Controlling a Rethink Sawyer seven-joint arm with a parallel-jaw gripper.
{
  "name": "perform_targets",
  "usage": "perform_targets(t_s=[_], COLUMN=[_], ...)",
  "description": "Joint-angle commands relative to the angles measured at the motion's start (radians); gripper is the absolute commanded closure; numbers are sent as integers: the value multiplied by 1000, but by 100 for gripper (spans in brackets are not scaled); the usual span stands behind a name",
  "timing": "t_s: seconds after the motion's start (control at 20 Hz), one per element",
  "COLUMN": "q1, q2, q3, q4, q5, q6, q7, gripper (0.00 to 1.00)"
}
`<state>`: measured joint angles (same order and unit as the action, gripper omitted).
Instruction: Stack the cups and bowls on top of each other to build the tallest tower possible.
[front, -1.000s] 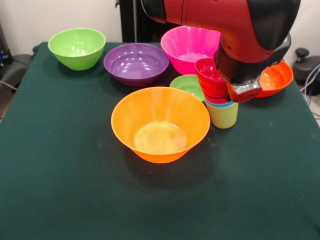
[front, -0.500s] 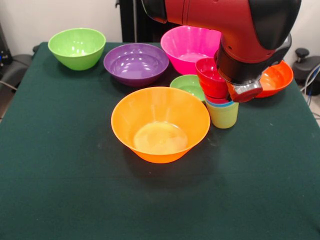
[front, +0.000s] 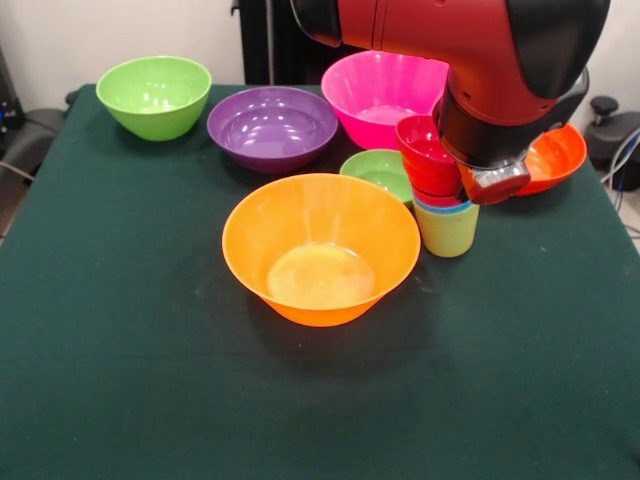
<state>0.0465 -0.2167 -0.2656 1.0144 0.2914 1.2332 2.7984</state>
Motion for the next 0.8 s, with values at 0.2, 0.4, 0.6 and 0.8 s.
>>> perform_targets(t_s=[0.2, 0.4, 0.6, 0.8], q1=[12, 9, 5, 7], q2=[5, 1, 0, 1], q3=[108, 110, 115, 117], q4=[104, 120, 119, 116], q5=[-6, -7, -2, 5], q6=[-87, -107, -102, -96], q7=[15, 5, 6, 18], gripper=[100, 100, 100, 100])
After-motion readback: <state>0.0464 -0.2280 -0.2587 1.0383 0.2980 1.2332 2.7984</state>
